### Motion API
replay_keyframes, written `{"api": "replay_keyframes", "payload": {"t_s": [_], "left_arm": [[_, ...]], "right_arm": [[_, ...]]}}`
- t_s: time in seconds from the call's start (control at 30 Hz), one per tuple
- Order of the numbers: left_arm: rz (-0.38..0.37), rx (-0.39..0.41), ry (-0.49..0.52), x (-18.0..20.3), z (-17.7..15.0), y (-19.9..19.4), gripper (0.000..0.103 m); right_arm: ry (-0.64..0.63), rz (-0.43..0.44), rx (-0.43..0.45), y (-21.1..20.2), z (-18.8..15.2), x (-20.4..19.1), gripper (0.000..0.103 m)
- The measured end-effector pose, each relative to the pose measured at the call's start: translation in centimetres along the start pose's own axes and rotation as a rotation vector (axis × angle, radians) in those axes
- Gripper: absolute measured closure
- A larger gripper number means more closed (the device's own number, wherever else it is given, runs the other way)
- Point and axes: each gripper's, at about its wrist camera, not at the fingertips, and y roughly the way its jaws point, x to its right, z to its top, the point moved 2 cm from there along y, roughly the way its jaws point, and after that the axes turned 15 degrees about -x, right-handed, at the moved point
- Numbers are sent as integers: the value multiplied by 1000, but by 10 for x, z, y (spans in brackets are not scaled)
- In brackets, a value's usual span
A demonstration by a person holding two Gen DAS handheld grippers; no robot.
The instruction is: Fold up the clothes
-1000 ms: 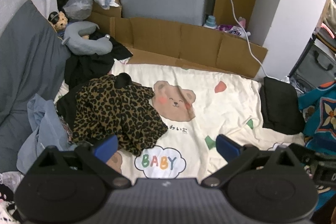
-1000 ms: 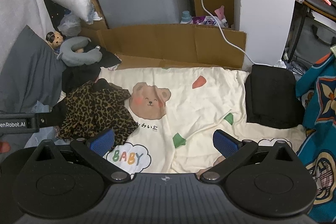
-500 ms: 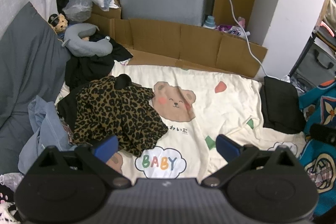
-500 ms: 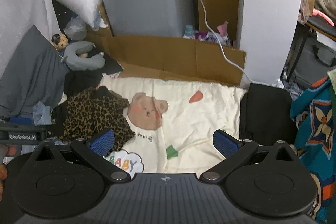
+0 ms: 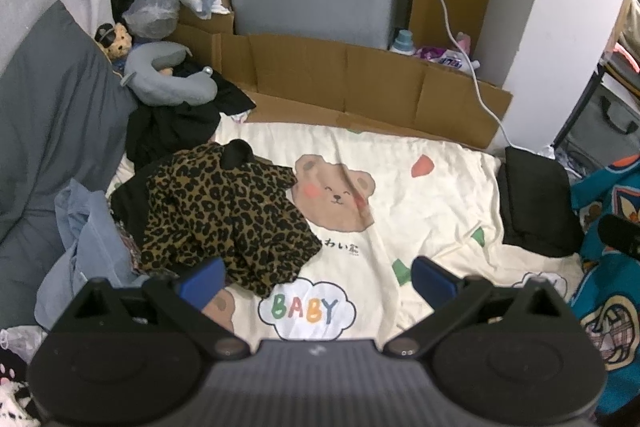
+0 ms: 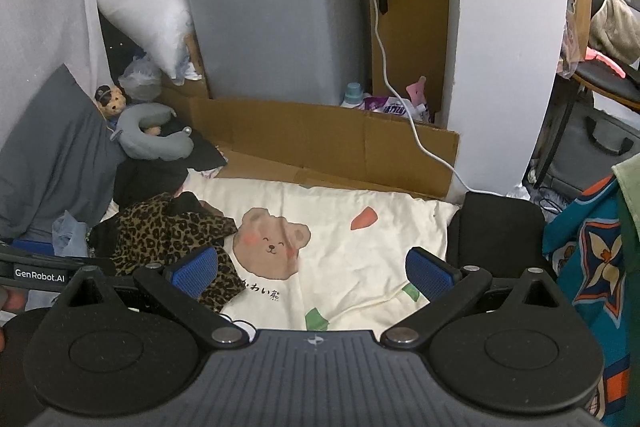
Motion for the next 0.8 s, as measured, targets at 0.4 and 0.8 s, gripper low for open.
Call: {"api": "replay_keyframes", "payload": {"t_s": [0.4, 0.8], "left_arm": [[10, 8, 14, 5, 0, -2, 2], [24, 14, 48, 11, -2, -7, 2]], "right_arm": [[22, 66, 17, 0, -10, 0, 0], [55, 149, -45, 18, -18, 12, 0]]}}
